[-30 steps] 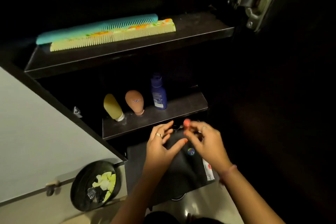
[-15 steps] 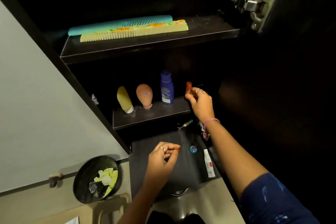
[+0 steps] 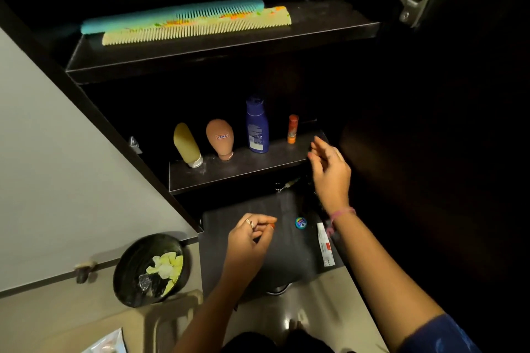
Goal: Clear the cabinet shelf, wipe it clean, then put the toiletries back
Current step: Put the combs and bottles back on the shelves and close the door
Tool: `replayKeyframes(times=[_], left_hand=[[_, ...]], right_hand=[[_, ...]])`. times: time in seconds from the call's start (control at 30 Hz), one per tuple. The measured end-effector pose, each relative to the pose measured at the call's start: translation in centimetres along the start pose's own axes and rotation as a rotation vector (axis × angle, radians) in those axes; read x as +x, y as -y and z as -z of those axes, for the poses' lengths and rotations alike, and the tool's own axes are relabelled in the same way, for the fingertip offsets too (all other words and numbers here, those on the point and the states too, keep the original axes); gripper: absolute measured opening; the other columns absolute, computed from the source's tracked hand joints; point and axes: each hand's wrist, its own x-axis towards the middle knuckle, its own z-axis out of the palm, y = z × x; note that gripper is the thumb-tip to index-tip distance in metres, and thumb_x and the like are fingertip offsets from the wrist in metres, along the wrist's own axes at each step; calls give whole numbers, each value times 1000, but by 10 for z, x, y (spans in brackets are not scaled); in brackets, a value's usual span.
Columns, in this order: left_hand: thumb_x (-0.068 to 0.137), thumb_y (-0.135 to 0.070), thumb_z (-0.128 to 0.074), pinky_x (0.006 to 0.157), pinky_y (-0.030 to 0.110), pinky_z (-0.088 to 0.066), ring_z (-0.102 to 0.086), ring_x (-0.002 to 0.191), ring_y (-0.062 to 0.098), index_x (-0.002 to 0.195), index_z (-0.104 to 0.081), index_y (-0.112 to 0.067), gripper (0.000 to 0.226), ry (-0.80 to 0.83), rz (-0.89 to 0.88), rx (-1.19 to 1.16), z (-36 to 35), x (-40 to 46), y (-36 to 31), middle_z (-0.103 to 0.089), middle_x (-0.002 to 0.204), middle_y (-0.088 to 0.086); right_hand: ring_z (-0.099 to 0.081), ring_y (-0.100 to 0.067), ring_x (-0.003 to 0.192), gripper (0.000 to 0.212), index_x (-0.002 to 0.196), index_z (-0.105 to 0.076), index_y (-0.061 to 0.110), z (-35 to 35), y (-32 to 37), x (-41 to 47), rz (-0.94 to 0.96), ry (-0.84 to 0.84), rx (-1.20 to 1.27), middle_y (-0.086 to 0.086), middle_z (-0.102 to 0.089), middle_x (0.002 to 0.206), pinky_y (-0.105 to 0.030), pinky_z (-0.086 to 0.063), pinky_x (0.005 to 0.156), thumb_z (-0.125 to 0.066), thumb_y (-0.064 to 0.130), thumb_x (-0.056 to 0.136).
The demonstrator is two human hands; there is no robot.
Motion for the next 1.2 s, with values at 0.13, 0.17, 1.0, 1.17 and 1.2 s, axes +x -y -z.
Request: replayKeyframes(times=[0.13,0.17,1.0,1.17,1.2], left_hand=[[87,-2,-59,66,5,-44,-58,65,-5,85,-69,-16,17,43,26,60,-12,5,13,-61,85,-7],[88,-4,-58,67,4,-42,-58,68,-6,86,-69,-13,15,56,16,88,-16,7,17,-61,85,-7],[90,-24,-50,104,30,-30,-40,121,28,134,-46,-7,48,436,24,795,-133,65,111,-45,133,11],[86,-22,-58,101,25,-36,-50,116,23,126,-52,-4,44,380,3,672,-94,28,80,-44,128,8],[86,-21,-58,100,23,-36,-51,114,22,126,-53,-3,44,356,-13,651,-84,19,71,-45,127,7]], right_hand=[[-60,-8,97,24,111,-66,3,13,-46,-74,-81,-149,-159,-7,-66,106,-5,-38,90,-59,1,88],[-62,-16,100,24,111,-65,3,14,-63,-91,-166,-105,-208,-12,-66,107,-12,-39,92,-58,1,88],[-64,-25,66,33,96,-66,1,-7,-151,-123,-55,612,-1098,-12,-67,75,-29,-52,56,-38,-5,80],[-58,-28,108,29,118,-48,4,14,-113,-114,-113,595,-963,-13,-62,113,-34,-50,84,-30,1,96],[-59,-28,107,28,117,-50,5,20,-100,-115,-113,571,-951,-13,-63,112,-34,-50,83,-31,2,96]])
